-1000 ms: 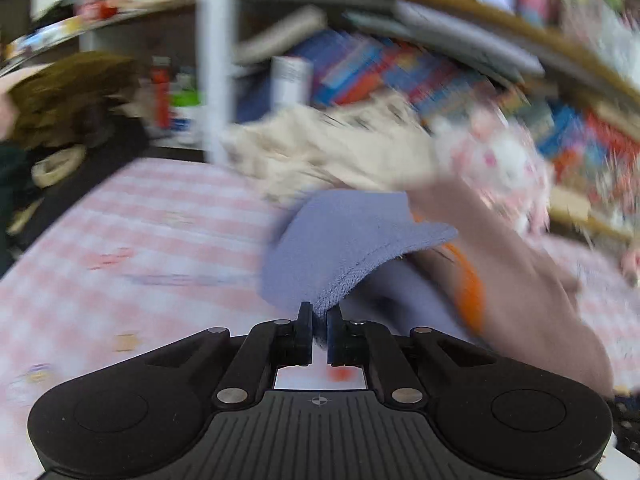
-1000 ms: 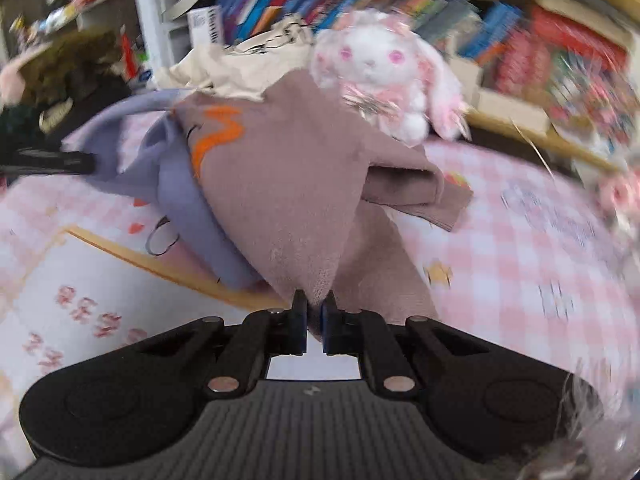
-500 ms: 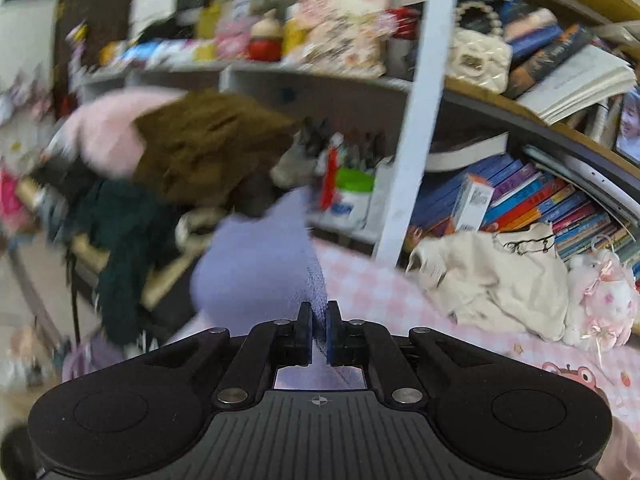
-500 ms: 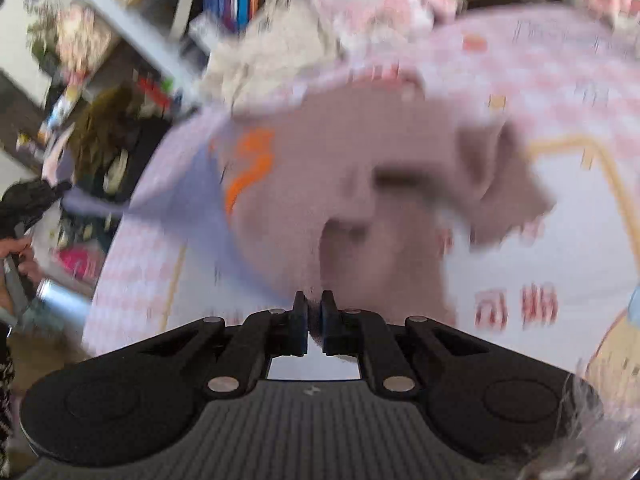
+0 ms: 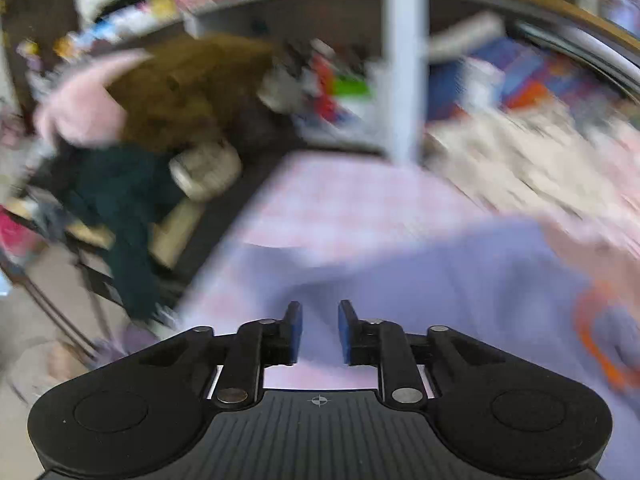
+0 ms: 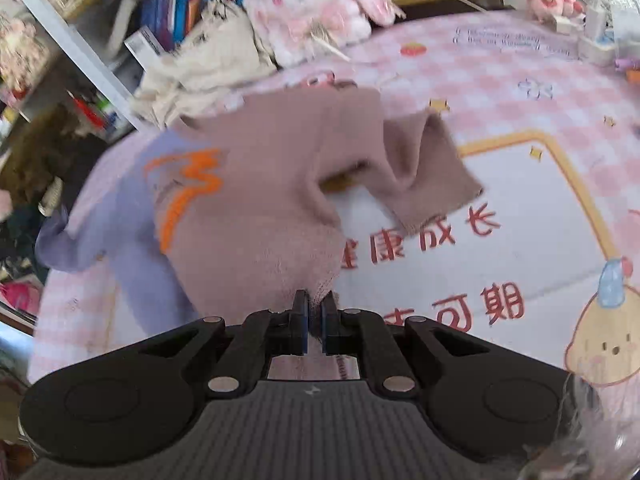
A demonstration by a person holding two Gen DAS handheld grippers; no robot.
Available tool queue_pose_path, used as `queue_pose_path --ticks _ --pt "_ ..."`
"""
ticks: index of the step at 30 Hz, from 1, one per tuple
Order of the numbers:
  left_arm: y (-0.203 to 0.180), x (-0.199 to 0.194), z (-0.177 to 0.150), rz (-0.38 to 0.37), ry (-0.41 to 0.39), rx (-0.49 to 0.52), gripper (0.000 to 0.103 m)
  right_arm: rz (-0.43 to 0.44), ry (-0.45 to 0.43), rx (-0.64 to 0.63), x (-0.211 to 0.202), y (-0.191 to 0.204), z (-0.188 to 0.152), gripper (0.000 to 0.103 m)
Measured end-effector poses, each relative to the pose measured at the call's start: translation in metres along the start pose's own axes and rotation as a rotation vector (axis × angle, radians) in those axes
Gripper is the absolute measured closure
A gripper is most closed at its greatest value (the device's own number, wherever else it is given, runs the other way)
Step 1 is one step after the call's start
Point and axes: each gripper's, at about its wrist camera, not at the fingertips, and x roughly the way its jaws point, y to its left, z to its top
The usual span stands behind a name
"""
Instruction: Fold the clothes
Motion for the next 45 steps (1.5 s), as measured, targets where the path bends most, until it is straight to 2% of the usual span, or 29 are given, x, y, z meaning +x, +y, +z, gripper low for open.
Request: queue_pose_path --ticks 4,7,10,12,15,17,18,19,20,22,23,24,26,28,30,31,32,33,35,37,41,43,45 --pt "-0.048 -0.014 -0.066 -0.241 0.098 -0.118 0.053 -0.016 0.006 -0.074 0.002 0.001 0.000 0.096" --pt "-0.085 -0.015 -0.095 -0.357 0.167 -0.235 0.051 -0.007 0.010 -0.083 0.002 -0.002 0.003 0.096" --pt "-0.120 -0.008 -0.101 -0.411 0.205 -0.284 0.051 0.003 0.002 -0.087 0.004 -0.008 0.008 0.096" --pt "-0.141 -0.003 -0.100 -0.390 0.218 -0.262 0.051 0.011 -0.003 -0.097 0.002 -0.010 0.011 0.096" --pt "-0.159 0.008 -0.095 -0.309 0.216 -0.275 0.051 0.029 0.002 -0.117 0.001 -0.013 0.014 0.096" --pt "-0.159 0.013 -0.089 -0.318 0.222 -0.314 0.056 0.037 0.004 -0.114 0.001 -0.016 0.017 0.096" --pt "-0.158 0.016 -0.085 -0.322 0.225 -0.334 0.062 0.039 0.003 -0.113 0.001 -0.018 0.020 0.096" --pt "-0.158 0.018 -0.082 -0.326 0.228 -0.354 0.086 0.030 -0.008 -0.112 0.000 -0.020 0.024 0.096" --pt "-0.158 0.021 -0.079 -0.331 0.231 -0.374 0.094 0.019 -0.021 -0.110 0.000 -0.021 0.028 0.096" --pt "-0.157 0.026 -0.072 -0.339 0.237 -0.414 0.097 -0.002 -0.059 -0.090 -0.004 -0.027 0.041 0.096" --pt "-0.152 0.024 -0.067 -0.364 0.231 -0.442 0.097 0.004 -0.050 -0.085 -0.007 -0.029 0.041 0.096" --pt "-0.143 0.014 -0.059 -0.402 0.208 -0.448 0.097 0.014 -0.037 -0.081 -0.010 -0.031 0.041 0.096" --pt "-0.126 -0.017 -0.043 -0.458 0.147 -0.383 0.097 0.033 -0.011 -0.074 -0.016 -0.035 0.039 0.096" --pt "-0.097 -0.048 -0.040 -0.460 0.123 -0.281 0.097 0.052 0.016 -0.067 -0.022 -0.039 0.038 0.096" --pt "-0.070 -0.062 -0.047 -0.422 0.150 -0.178 0.094 0.079 0.076 -0.060 -0.020 -0.038 0.024 0.096" --pt "-0.059 -0.062 -0.052 -0.374 0.175 -0.131 0.094 0.098 0.129 -0.056 -0.013 -0.035 0.010 0.096" --pt "-0.051 -0.058 -0.058 -0.295 0.205 -0.089 0.095 0.117 0.181 -0.053 -0.006 -0.032 -0.005 0.096" --pt "-0.046 -0.052 -0.065 -0.237 0.231 -0.052 0.095 0.103 0.205 -0.062 0.001 -0.026 -0.018 0.096" --pt "-0.038 -0.041 -0.078 -0.201 0.263 0.003 0.091 0.073 0.190 -0.064 0.005 -0.015 -0.029 0.096" --pt "-0.029 -0.038 -0.086 -0.231 0.251 -0.021 0.084 0.046 0.150 -0.062 0.004 -0.007 -0.033 0.096" --pt "-0.003 -0.032 -0.091 -0.252 0.180 -0.195 0.059 -0.010 0.115 -0.035 -0.003 -0.010 -0.037 0.096" --pt "0.006 -0.022 -0.091 -0.254 0.171 -0.265 0.056 -0.036 0.100 -0.014 -0.005 -0.013 -0.038 0.096" --pt "0.007 -0.007 -0.089 -0.293 0.183 -0.312 0.056 -0.072 0.089 -0.019 -0.006 -0.012 -0.039 0.096"
